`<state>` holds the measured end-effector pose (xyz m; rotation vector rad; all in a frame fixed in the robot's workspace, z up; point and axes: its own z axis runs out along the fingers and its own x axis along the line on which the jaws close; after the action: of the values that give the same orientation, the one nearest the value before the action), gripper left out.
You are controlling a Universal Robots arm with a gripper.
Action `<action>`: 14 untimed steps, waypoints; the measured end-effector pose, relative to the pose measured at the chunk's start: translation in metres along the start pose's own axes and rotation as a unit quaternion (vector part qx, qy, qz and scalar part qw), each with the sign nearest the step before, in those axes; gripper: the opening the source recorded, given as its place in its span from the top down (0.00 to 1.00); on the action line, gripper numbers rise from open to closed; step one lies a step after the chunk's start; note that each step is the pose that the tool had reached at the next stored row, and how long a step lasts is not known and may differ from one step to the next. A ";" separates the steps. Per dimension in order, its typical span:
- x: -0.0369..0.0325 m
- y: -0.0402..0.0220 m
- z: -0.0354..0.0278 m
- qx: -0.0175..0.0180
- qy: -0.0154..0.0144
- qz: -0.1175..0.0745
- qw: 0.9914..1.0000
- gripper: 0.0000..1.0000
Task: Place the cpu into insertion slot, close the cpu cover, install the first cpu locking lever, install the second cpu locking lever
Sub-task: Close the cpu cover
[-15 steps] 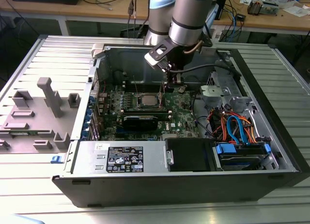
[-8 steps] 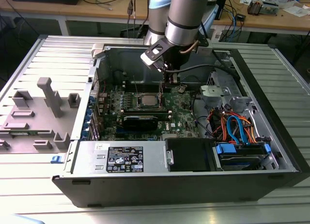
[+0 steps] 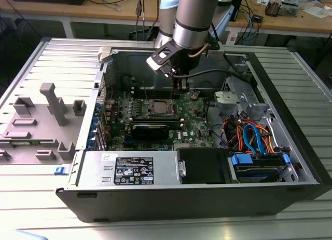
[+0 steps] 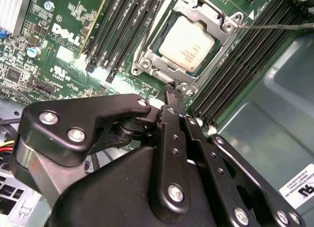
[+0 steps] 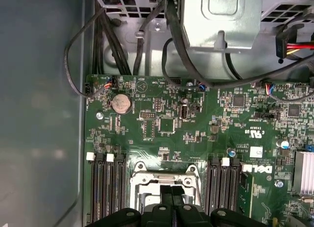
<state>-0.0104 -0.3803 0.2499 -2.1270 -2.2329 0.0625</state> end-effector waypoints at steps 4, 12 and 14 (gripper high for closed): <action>0.0002 -0.0052 0.0059 0.000 0.000 -0.001 1.000 0.89; 0.0014 -0.0339 0.0243 -0.003 0.000 -0.002 1.000 0.89; 0.0017 -0.0375 0.0286 -0.003 0.000 -0.002 1.000 0.89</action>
<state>-0.0498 -0.3802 0.2239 -2.1265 -2.2406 0.0554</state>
